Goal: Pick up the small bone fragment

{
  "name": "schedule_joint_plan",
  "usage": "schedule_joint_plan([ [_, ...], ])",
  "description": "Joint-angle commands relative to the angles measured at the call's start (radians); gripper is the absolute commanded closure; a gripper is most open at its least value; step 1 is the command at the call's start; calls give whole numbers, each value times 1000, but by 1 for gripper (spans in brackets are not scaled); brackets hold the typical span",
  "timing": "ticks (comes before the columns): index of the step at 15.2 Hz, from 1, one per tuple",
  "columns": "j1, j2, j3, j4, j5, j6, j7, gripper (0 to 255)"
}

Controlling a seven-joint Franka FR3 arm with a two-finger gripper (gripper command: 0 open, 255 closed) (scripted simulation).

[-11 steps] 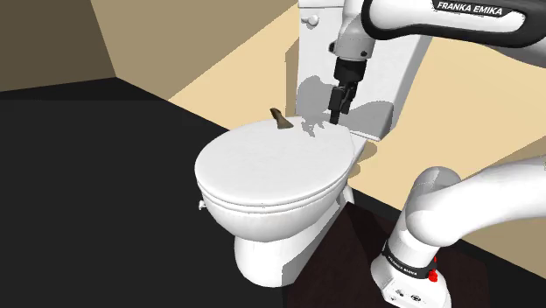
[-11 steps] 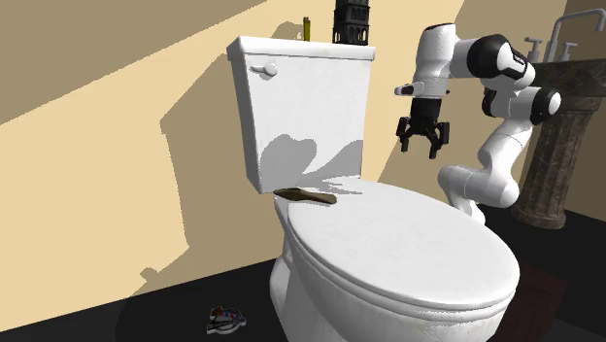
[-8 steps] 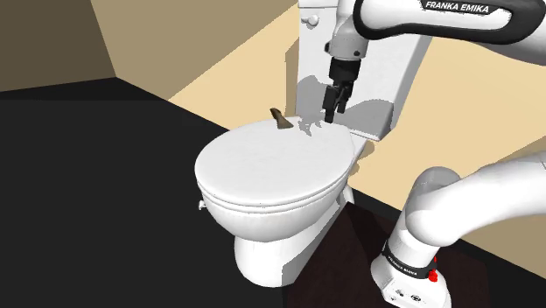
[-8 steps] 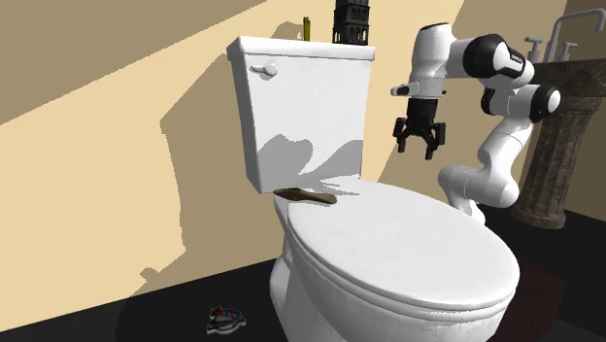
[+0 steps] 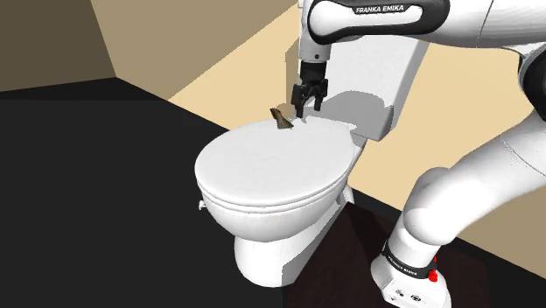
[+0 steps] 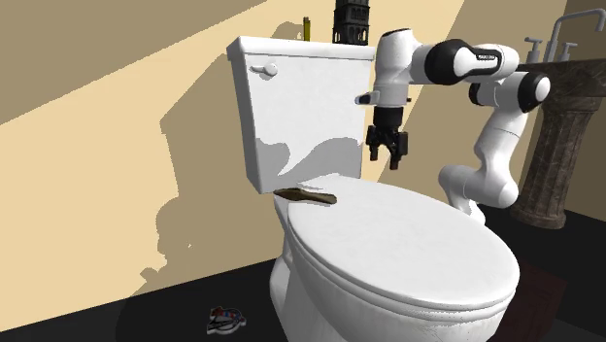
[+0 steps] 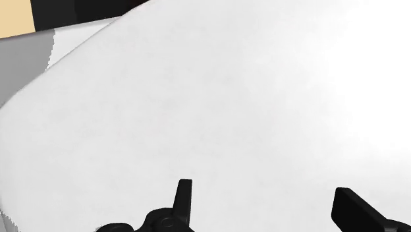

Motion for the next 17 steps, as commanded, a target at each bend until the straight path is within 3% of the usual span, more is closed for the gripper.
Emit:
schedule_joint_plan([
  [1,-11,83,-1,58,4,17,38,0],
  [9,-52,405,-31,338,22,31,159,0],
  [17,-102,737,-75,706,63,-35,256,0],
])
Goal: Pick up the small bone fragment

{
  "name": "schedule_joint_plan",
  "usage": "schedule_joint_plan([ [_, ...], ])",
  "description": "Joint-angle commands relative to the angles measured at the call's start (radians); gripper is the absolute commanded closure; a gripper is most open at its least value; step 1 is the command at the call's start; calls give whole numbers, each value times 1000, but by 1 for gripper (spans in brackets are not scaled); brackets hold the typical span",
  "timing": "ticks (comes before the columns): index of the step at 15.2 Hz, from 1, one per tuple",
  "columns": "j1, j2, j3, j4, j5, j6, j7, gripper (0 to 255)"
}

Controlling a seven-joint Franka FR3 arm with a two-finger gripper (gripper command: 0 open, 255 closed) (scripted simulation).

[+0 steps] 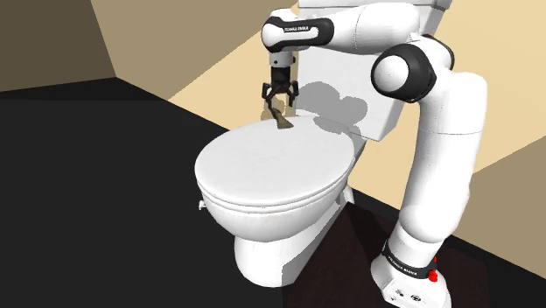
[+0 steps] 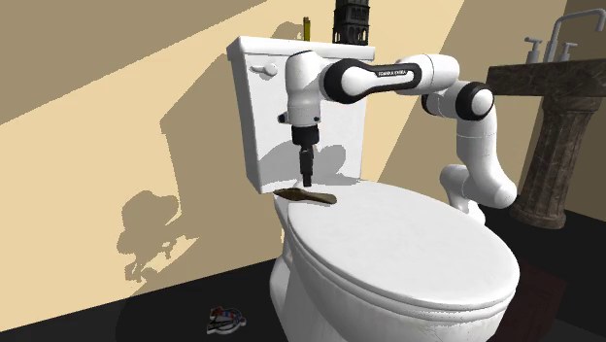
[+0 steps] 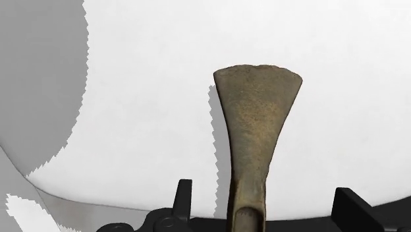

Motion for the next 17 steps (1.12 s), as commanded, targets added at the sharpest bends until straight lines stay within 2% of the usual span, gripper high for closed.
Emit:
schedule_joint_plan([
  [1,-6,46,-4,40,7,3,14,0],
  [9,-3,37,-3,-62,6,95,13,0],
  [10,-4,41,-4,-57,7,94,12,255],
  [17,-4,40,-4,-58,7,94,12,255],
])
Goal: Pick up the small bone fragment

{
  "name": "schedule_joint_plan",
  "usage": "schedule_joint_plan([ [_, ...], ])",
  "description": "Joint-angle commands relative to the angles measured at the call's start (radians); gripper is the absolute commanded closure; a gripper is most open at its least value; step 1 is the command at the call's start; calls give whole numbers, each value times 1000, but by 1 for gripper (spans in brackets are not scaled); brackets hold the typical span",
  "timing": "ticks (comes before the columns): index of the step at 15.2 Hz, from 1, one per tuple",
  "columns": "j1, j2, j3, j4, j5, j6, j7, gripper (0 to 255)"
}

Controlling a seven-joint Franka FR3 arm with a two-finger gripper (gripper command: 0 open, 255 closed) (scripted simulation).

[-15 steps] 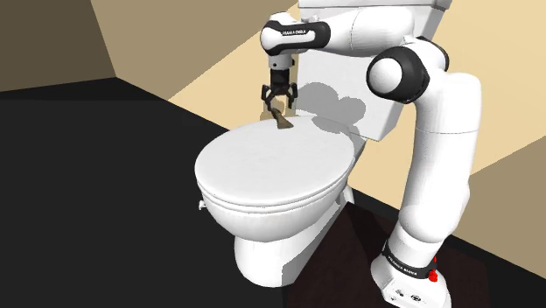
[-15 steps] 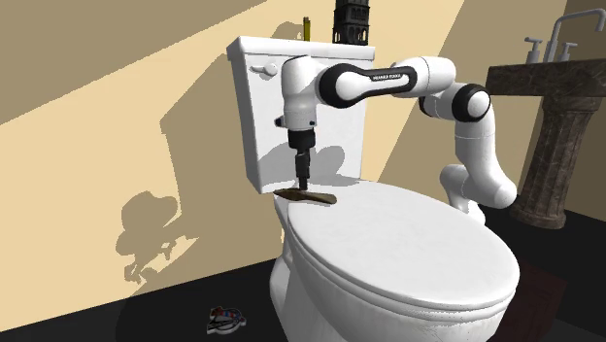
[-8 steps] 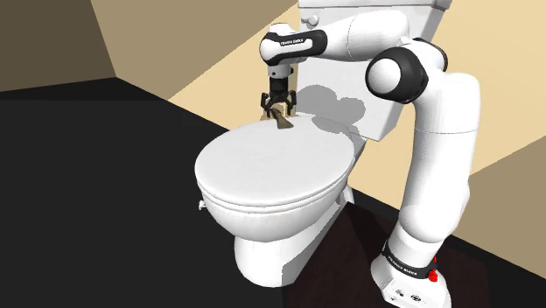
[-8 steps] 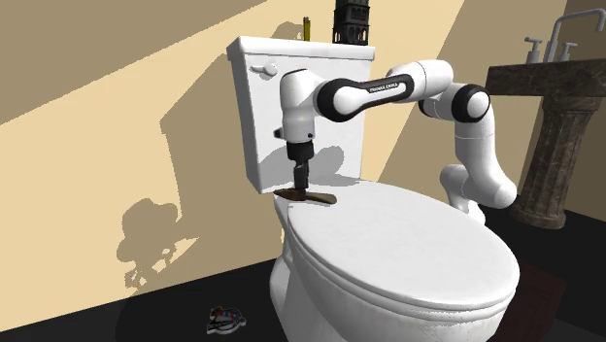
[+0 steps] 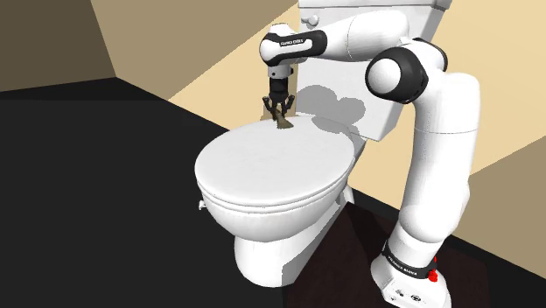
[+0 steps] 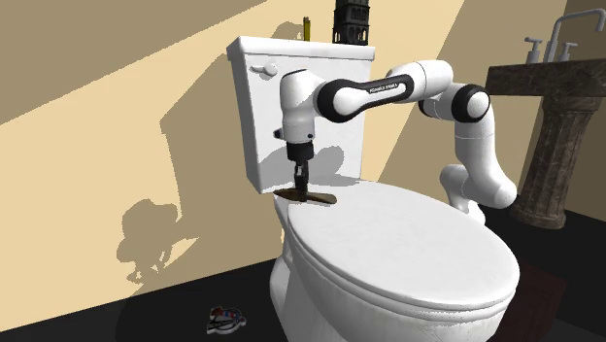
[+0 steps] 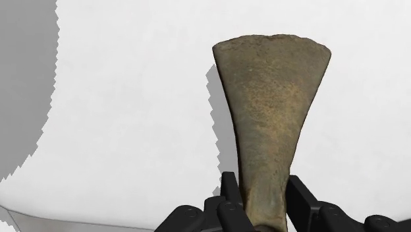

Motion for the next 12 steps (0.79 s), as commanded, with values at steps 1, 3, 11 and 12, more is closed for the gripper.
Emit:
schedule_joint_plan([
  [1,0,1,0,0,0,0,0,255],
  [3,0,-2,0,9,0,-13,1,255],
  [11,-3,14,-1,139,1,-127,2,255],
  [12,-3,17,-1,158,1,-142,2,255],
])
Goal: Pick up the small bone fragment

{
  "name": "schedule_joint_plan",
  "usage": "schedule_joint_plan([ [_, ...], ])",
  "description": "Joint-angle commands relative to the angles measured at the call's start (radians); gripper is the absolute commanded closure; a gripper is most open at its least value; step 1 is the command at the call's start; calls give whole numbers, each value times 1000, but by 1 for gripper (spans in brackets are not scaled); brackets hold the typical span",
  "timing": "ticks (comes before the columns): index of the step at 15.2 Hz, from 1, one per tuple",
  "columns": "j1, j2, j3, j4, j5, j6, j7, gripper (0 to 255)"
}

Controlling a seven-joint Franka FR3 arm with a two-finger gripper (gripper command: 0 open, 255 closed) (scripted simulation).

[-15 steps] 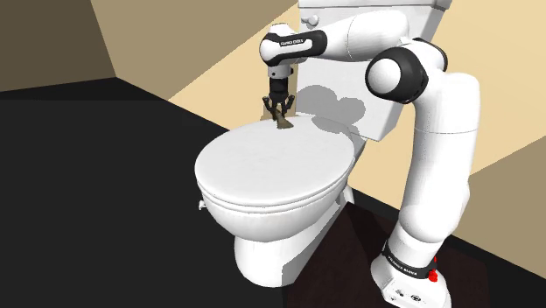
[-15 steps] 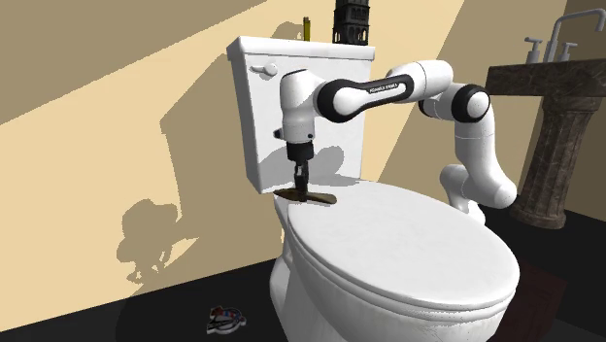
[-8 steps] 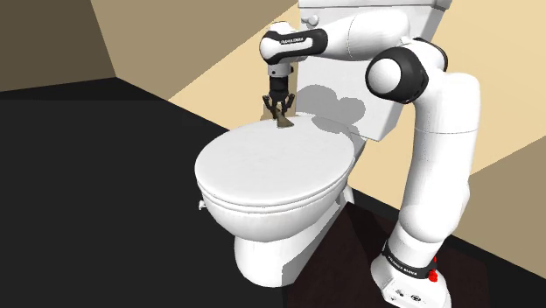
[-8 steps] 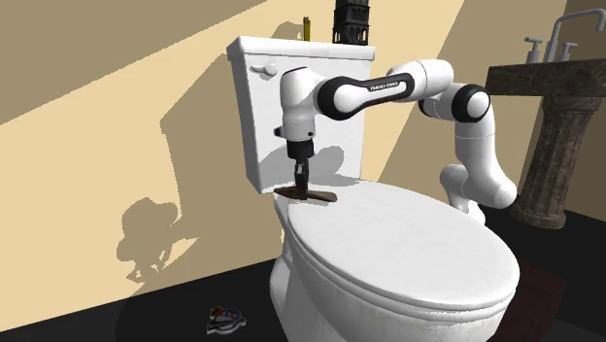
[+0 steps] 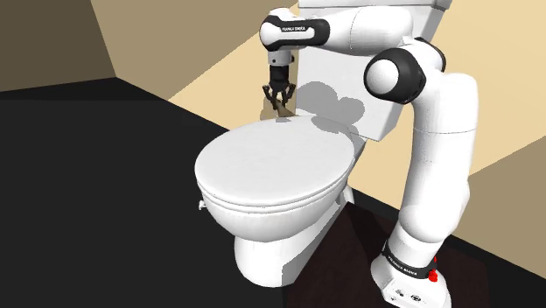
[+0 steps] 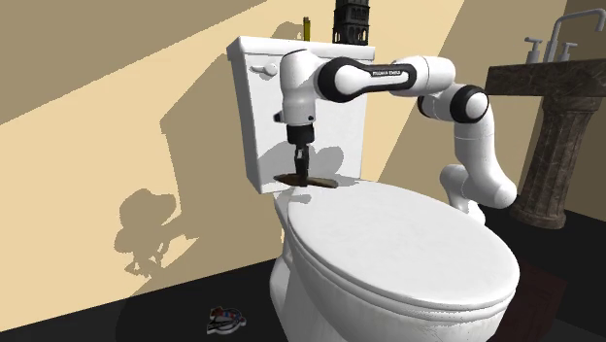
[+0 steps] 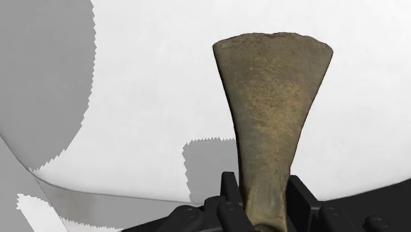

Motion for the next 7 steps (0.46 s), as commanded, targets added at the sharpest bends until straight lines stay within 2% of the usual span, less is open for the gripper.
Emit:
schedule_joint_plan([
  [1,-2,9,0,41,1,-32,0,255],
  [5,-4,28,-1,123,3,-96,-1,255],
  [7,-5,29,-1,127,3,-98,-1,255],
])
